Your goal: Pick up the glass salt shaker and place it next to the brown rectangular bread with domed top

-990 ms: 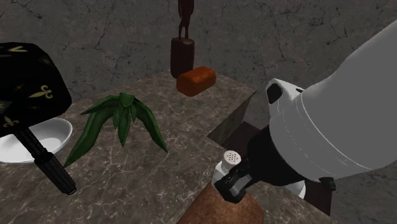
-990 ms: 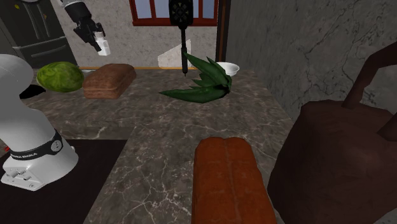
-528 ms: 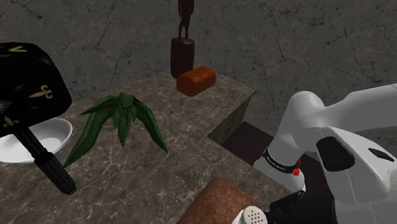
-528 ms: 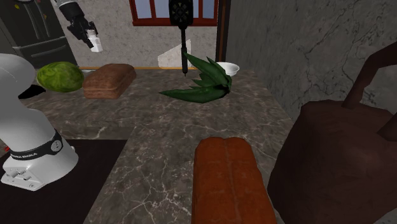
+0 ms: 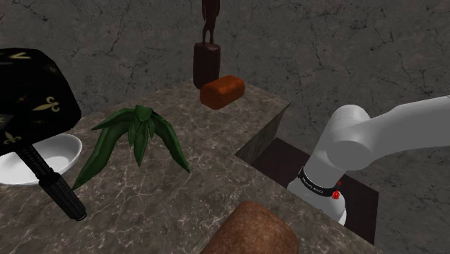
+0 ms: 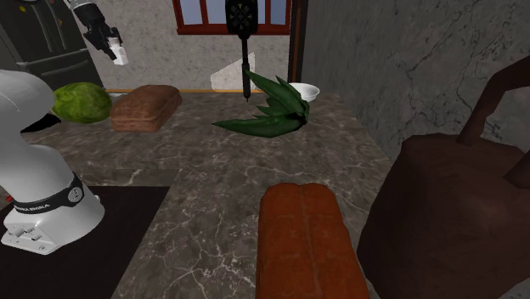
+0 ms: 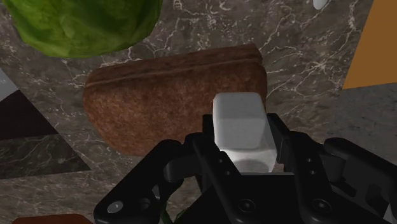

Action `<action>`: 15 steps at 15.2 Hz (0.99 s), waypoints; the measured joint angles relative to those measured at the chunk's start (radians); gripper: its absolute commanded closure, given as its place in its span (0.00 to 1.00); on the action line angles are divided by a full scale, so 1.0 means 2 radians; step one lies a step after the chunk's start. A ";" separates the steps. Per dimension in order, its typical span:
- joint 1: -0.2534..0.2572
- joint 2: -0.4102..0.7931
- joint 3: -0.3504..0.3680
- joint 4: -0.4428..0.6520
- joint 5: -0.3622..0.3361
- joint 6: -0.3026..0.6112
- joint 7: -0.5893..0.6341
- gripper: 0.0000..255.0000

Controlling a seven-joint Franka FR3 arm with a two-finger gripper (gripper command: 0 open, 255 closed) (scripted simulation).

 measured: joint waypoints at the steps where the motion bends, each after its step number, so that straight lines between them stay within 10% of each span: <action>1: -0.015 0.003 0.016 0.021 0.002 -0.005 0.009 1.00; 15: -0.025 -0.017 0.075 -0.022 0.039 0.056 0.020 1.00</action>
